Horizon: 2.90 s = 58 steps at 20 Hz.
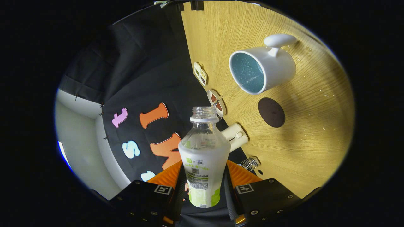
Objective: Take the bottle from table, then pour the juice into the cup, finally place the bottle on the coaster
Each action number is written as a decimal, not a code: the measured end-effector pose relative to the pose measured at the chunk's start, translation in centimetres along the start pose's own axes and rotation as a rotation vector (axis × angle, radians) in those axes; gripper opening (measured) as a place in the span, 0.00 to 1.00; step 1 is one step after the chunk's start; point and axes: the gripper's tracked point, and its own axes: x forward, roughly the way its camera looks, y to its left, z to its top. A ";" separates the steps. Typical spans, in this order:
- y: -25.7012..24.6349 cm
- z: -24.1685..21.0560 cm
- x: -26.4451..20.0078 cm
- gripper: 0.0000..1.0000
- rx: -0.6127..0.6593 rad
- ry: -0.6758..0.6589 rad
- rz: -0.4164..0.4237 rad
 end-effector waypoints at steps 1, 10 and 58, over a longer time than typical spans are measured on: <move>0.3 0.0 0.1 0.58 0.011 -0.002 0.003; 1.4 -0.2 0.2 0.58 0.111 -0.003 0.026; 4.6 -0.6 4.1 0.58 -1.642 -0.057 -0.077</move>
